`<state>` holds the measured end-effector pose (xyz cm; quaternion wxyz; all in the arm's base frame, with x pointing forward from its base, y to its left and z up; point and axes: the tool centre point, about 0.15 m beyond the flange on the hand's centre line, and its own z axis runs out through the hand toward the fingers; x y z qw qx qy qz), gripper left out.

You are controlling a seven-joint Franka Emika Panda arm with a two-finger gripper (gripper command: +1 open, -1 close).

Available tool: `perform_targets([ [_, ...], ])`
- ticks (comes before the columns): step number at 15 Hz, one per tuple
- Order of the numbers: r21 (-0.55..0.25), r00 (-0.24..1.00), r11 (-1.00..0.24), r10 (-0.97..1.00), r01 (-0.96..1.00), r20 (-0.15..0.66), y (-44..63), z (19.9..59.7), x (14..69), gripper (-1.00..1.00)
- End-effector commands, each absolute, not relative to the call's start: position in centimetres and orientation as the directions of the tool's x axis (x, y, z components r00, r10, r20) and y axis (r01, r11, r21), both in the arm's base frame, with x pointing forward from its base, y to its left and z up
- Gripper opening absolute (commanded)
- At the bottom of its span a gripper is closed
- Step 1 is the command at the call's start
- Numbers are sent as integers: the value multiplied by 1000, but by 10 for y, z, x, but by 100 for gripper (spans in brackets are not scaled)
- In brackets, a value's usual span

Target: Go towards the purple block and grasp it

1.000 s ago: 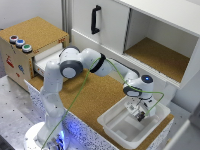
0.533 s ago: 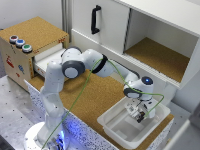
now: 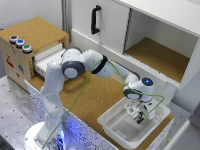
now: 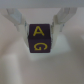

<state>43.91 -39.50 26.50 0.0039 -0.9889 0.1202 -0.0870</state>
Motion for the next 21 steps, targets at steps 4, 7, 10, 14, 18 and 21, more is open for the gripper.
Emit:
perform_targets([
  [4, -75, 908, -974, 169, 214, 384, -195, 455, 424, -100],
  [7, -93, 854, -909, 341, 406, 392, -118, 475, 424, -100],
  [10, -152, 790, -807, 489, 571, 370, -46, 477, 418, -100],
  [14, -163, 671, -659, 669, 735, 320, 43, 469, 419, -100],
  [18, -224, 575, -531, 777, 817, 257, 132, 454, 420, -100],
  [21, -206, 499, -458, 829, 865, 251, 185, 445, 418, -100],
])
